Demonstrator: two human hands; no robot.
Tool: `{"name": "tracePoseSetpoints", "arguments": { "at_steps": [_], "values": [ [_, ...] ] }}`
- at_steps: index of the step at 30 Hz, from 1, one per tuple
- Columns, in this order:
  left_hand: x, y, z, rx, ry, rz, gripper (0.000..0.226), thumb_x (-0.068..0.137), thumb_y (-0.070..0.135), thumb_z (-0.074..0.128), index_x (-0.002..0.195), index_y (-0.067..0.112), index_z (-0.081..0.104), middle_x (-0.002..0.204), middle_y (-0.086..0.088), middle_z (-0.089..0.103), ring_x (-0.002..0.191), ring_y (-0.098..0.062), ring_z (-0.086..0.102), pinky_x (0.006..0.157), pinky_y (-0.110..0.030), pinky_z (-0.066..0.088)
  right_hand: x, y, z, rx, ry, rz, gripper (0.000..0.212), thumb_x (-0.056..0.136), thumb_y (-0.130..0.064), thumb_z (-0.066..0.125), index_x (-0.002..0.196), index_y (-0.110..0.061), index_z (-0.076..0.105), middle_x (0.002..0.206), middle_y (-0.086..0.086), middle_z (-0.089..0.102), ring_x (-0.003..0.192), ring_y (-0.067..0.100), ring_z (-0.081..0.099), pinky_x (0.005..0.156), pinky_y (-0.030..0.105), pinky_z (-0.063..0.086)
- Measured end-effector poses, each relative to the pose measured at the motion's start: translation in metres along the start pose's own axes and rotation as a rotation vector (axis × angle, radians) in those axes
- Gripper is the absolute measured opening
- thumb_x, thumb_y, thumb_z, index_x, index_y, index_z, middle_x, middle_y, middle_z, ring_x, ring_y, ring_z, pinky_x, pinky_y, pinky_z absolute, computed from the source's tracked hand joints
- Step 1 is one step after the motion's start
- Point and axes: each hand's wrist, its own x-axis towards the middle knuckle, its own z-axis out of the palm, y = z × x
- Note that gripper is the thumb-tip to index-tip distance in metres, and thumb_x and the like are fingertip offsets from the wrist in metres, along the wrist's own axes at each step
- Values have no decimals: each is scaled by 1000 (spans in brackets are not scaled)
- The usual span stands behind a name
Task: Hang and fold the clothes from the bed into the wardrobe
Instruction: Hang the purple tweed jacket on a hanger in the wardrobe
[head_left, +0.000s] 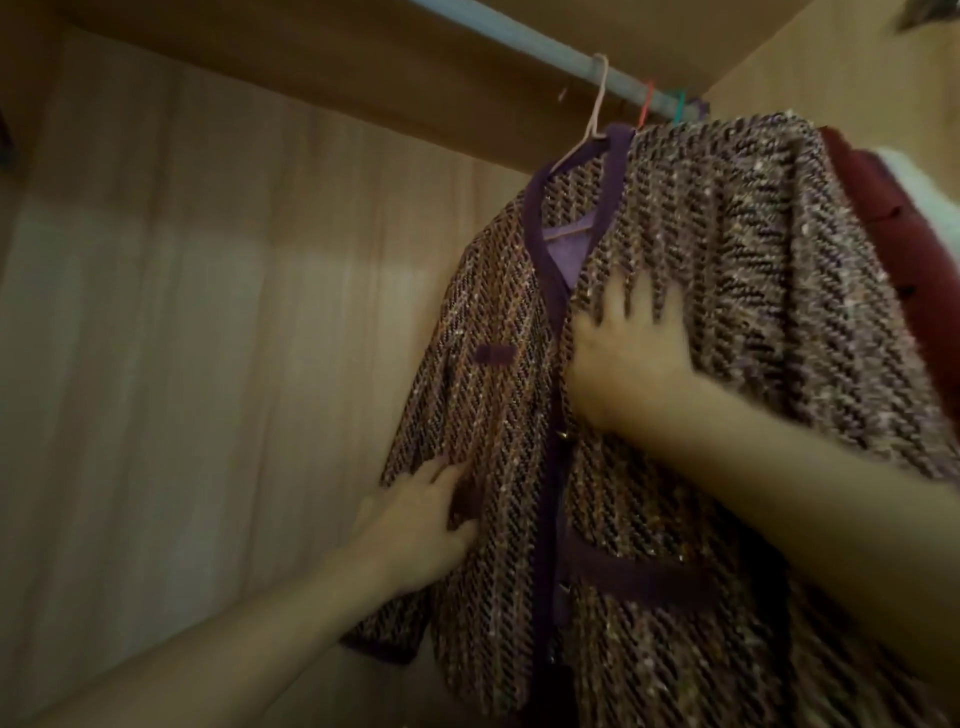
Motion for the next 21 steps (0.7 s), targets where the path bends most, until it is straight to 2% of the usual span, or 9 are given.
{"name": "tracePoseSetpoints", "arguments": {
  "at_steps": [3,6,9,13,17,19,21],
  "values": [
    [-32,-1,-6,140,-6,20,72,92,54,43,153,32,12,163,8,3,145,-21,22,114,-40,27,-70,-28,31,156,-62,-144,54,97,-41,29,145,-17,34,161,14,7,145,43,-10,116,59,-6],
    [-69,-3,-2,207,-22,46,73,92,54,42,154,33,8,163,8,-3,147,-18,15,117,-39,17,-119,-36,48,204,-186,-239,53,98,-41,28,147,-20,31,162,7,7,146,38,-14,118,55,-7],
    [-106,-7,1,226,-46,45,73,89,55,40,153,32,16,164,5,0,147,-21,16,116,-43,18,-148,-25,52,196,-191,-273,53,96,-38,33,146,-22,34,162,6,9,148,33,-3,119,52,-1],
    [-153,-1,-2,280,-46,34,80,78,59,26,153,30,21,164,3,5,147,-21,17,116,-44,19,-180,-14,63,295,-123,-400,48,97,-38,37,142,-21,41,161,7,16,148,32,9,118,50,4],
    [-194,20,5,258,-8,19,70,89,55,38,152,29,22,163,3,7,146,-19,17,114,-42,21,-219,-15,75,390,-30,-529,39,90,-27,52,126,-13,59,154,12,35,142,30,30,118,49,3],
    [-220,38,14,228,3,14,71,85,55,38,149,25,31,163,2,13,143,-20,24,111,-43,26,-242,-14,83,446,-83,-565,39,86,-25,57,123,-12,61,151,14,39,140,30,35,118,49,8],
    [-250,57,29,157,-58,25,70,86,55,41,149,26,33,163,3,11,144,-18,23,113,-43,25,-264,-9,91,503,-140,-596,42,86,-25,57,127,-13,60,150,13,41,138,29,38,118,47,10]
  ]
}}
